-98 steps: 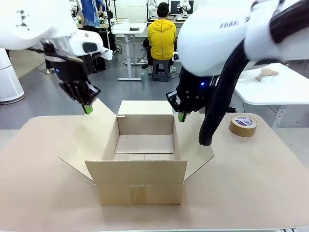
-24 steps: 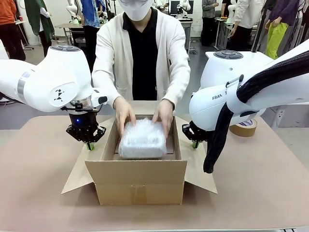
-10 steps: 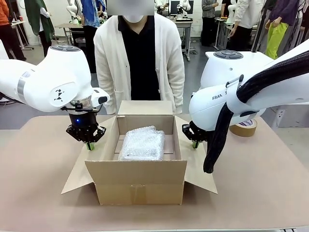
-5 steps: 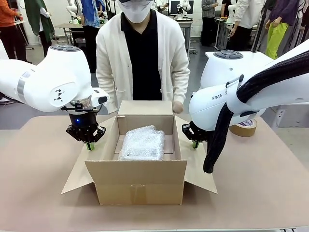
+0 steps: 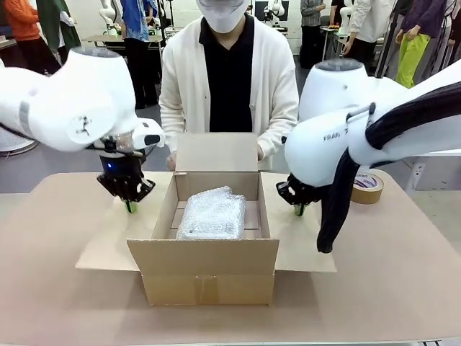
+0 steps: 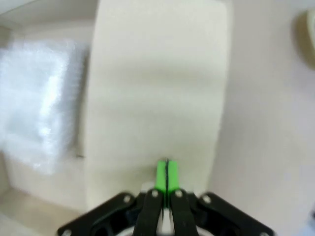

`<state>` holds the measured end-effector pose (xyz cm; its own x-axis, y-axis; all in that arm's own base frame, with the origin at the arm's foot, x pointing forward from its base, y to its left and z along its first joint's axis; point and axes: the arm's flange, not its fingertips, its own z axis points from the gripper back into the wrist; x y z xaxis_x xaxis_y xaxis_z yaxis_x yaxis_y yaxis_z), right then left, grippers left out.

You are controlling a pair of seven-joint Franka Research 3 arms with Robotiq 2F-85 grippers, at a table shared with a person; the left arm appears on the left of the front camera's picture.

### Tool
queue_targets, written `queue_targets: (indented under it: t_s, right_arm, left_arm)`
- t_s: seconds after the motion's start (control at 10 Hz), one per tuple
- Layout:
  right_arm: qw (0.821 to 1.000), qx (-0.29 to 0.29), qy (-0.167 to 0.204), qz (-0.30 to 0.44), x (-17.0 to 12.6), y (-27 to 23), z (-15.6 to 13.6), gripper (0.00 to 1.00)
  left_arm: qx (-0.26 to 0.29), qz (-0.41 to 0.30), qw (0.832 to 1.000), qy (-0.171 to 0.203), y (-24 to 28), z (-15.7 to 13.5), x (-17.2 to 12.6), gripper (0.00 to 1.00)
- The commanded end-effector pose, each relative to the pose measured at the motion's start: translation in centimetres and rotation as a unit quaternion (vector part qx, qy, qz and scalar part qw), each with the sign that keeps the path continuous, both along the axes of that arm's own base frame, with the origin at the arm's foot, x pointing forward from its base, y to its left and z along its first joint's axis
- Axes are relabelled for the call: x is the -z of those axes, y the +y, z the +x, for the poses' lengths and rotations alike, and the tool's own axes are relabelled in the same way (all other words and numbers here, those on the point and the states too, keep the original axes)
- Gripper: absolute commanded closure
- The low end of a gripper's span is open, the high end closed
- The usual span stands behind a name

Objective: Wrap the clocks to prevent damage.
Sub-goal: Once the human has placed the objects inside and stepped back, release both hands from the side flaps of the Package Box.

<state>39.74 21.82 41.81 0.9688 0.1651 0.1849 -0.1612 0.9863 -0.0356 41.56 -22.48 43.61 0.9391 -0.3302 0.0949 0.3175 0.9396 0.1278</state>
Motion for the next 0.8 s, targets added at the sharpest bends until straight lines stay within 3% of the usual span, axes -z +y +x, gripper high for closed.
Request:
queue_targets:
  t_s: [0.0,0.2,0.4,0.7]
  right_arm:
    - [0.994,-0.089,-0.005,-0.060,-6.0,-1.5,-1.8,0.99]
    - [0.965,-0.230,0.011,-0.123,-10.4,-2.0,-4.2,0.99]
    - [0.910,-0.359,-0.001,-0.208,-13.1,-1.9,-7.5,0.99]
    - [0.883,-0.420,-0.009,-0.208,-13.9,-3.9,-9.4,0.99]
  left_arm:
    - [0.108,0.043,0.993,-0.016,1.8,-1.5,-5.4,1.00]
    - [0.232,0.045,0.972,-0.009,2.7,-2.3,-10.4,1.00]
    - [0.284,0.036,0.958,0.001,3.2,-4.6,-13.2,1.00]
    - [0.399,0.016,0.917,0.020,6.2,-7.2,-14.6,1.00]
